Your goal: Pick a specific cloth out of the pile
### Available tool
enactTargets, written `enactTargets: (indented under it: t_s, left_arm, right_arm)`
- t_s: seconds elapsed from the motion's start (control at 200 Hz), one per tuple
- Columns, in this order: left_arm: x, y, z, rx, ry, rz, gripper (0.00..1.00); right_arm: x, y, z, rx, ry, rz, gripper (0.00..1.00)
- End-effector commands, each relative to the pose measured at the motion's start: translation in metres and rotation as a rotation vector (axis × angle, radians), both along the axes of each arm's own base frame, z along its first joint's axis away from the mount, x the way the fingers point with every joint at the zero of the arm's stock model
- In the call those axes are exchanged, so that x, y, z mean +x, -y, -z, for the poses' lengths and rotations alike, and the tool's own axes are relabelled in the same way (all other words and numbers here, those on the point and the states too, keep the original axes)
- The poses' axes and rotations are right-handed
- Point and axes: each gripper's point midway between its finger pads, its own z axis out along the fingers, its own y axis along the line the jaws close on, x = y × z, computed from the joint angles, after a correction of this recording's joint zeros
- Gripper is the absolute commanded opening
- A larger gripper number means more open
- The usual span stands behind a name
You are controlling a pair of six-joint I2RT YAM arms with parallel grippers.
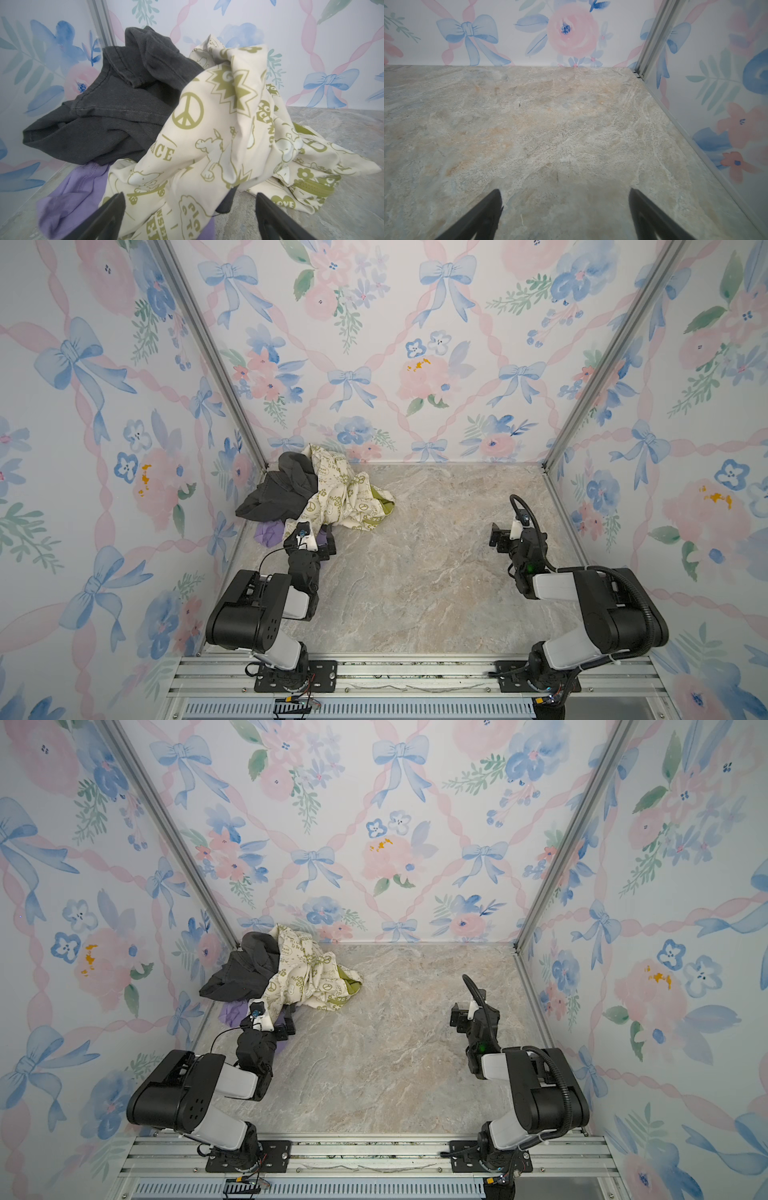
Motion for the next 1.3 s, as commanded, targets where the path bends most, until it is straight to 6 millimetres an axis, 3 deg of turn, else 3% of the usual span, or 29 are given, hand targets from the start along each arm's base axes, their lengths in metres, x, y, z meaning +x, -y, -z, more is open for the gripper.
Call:
enactTargets:
  t_s: [0.0,0.57,0.63,0.805,1.05,1.165,1.295]
  left_arm:
    - [0.001,0.001,-0.005,0.011,0.020,0.011,0.98]
    - [0.001,0.001,-0.004,0.011,0.019,0.009,0.98]
    - [0.000,-0.006,-0.010,0.020,0.033,-0.053,0.98]
    - [-0.012,-0.013,-0.039,0.026,0.074,-0.139,0.98]
    - [-0.025,-0.031,-0.085,-0.062,0.052,-0.244,0.98]
    - [-0.044,-0.059,-0.089,-0.192,-0.011,-0.413,0.98]
    - [-0.049,-0.063,-0.089,-0.266,-0.141,-0.375,0.98]
  right_arm:
    - [-0.001,0.004,0.003,0.002,-0.004,0.019,0.97]
    - [0.000,0.005,0.001,0.004,0.002,0.019,0.97]
    - [0.002,0.003,-0.004,0.004,-0.014,0.013,0.97]
    - [0.008,0.003,-0.042,-0.022,-0.084,0.027,0.97]
    - [0.004,-0.019,-0.116,-0.017,-0.025,-0.080,0.97]
    - [-0.001,-0.036,-0.142,0.023,-0.023,-0.143,0.97]
    - [-0.011,-0.064,-0.166,0.033,-0.012,-0.236,0.97]
